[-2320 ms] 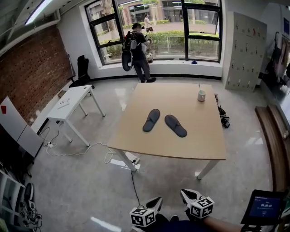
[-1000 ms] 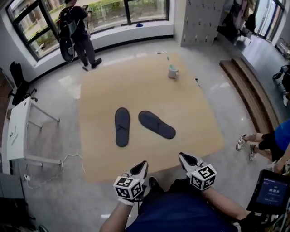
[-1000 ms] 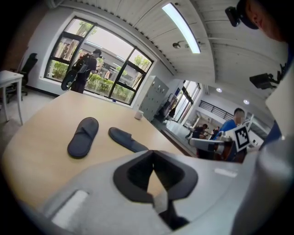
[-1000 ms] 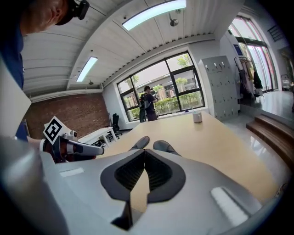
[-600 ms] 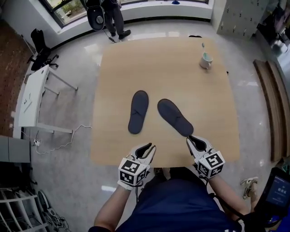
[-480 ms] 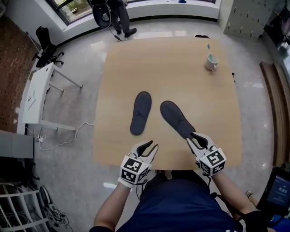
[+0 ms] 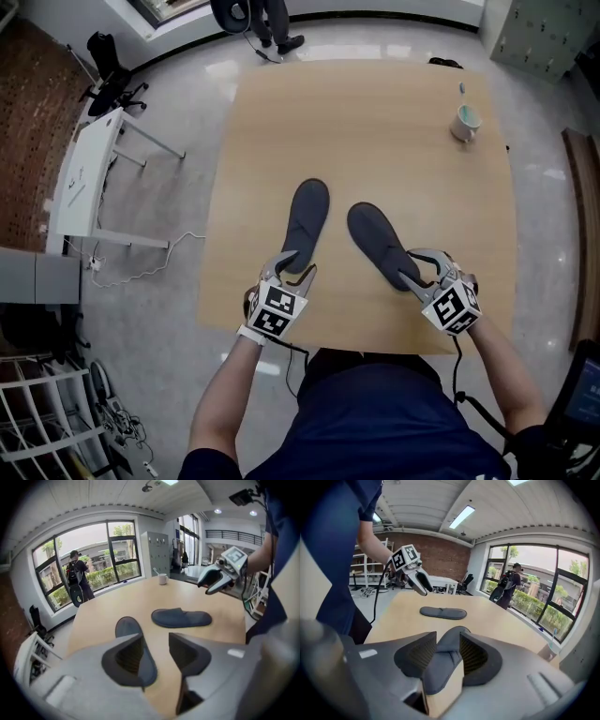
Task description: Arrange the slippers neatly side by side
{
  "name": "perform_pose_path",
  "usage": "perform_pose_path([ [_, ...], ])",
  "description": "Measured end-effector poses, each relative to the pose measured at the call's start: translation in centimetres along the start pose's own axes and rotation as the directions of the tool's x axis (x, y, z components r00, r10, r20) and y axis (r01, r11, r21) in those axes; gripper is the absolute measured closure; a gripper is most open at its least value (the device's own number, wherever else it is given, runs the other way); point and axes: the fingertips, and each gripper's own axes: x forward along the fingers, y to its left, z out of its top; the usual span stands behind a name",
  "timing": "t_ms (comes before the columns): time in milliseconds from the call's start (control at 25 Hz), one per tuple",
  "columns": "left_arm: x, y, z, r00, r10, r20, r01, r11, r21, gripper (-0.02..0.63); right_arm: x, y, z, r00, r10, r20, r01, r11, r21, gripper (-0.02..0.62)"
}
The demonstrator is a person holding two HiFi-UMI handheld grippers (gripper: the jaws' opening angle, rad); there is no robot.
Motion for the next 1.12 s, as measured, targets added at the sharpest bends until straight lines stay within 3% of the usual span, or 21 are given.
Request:
perform_pose_path([
  [120,2.0,1.5,-0.7,0.998,-0.043,-0.053,0.05,0.991,0.121,0.405,1.9,0.1,-0.2,0.998,0.061,-0.031,-0.062,0.998,-0.016,0.42],
  [280,4.4,2.7,-2.3,0.985,-0.105,-0.138,0.138,0.956,0.259,0.39,4.7,-0.3,-0.7,0.992,0.099,-0.077,-0.101,0.995,-0.026,0.405],
  [480,6.8,3.4,-3.3,0.961,-0.145,-0.237,0.233,0.884,0.405,0.38,6.4,-0.2,-1.5,0.97,0.185,-0.159,-0.204,0.973,-0.107,0.343],
  [640,8.1,3.6,-4.1,0.937,-0.153,-0.312,0.306,0.79,0.531,0.351,7.1,1.5,-3.0,0.926,0.259,-0.274,-0.326,0.915,-0.237,0.328],
  [920,10.0,2.7,-4.7,0.899,-0.209,-0.385,0.417,0.681,0.603,0.314,7.5,2.9,-6.7,0.841,0.327,-0.43,-0.497,0.782,-0.376,0.293],
  [1000,9.8,2.4,-4.6,0.888,-0.226,-0.4,0.438,0.679,0.589,0.314,7.1,3.1,-6.5,0.828,0.344,-0.444,-0.519,0.77,-0.372,0.288],
  [1120,10.3,2.2,-5.1,0.879,-0.244,-0.409,0.45,0.707,0.546,0.326,8.1,3.3,-7.6,0.816,0.362,-0.451,-0.531,0.778,-0.336,0.287],
])
